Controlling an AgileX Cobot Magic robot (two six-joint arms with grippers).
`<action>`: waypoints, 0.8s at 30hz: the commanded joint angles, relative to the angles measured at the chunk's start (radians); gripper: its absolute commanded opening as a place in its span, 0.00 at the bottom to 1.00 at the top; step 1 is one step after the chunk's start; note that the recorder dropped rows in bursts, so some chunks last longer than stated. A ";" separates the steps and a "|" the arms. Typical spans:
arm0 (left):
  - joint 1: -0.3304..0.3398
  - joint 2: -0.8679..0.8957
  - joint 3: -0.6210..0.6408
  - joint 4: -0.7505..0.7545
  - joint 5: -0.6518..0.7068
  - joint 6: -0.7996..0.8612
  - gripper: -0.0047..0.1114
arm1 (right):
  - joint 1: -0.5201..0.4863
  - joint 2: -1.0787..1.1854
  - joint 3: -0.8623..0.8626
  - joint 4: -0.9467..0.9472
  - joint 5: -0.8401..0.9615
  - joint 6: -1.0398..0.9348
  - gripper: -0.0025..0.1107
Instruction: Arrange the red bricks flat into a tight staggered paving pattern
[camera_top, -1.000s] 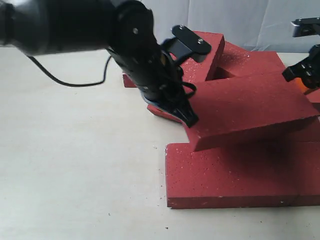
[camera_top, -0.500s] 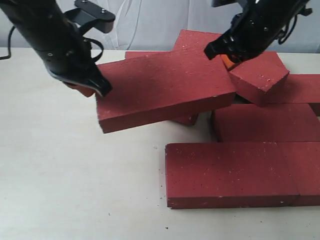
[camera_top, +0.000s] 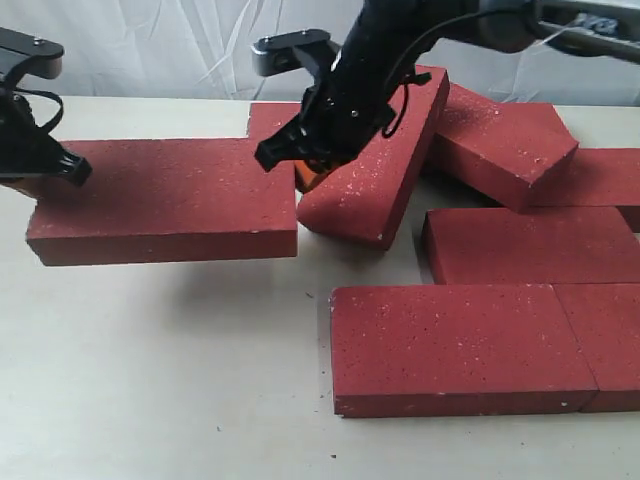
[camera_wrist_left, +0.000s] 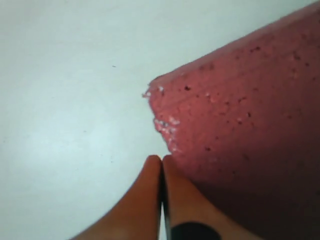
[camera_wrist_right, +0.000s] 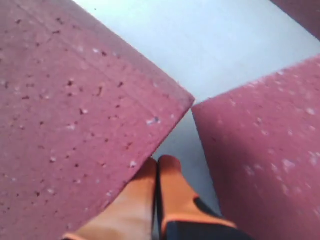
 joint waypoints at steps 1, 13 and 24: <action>0.056 -0.006 0.049 -0.099 -0.141 -0.003 0.04 | 0.053 0.104 -0.096 0.101 -0.076 0.001 0.05; 0.172 0.168 0.100 0.000 -0.295 -0.096 0.04 | 0.061 0.275 -0.198 0.061 -0.228 0.001 0.05; 0.238 0.142 0.100 0.108 -0.357 -0.260 0.04 | 0.036 0.239 -0.198 -0.181 -0.257 0.116 0.05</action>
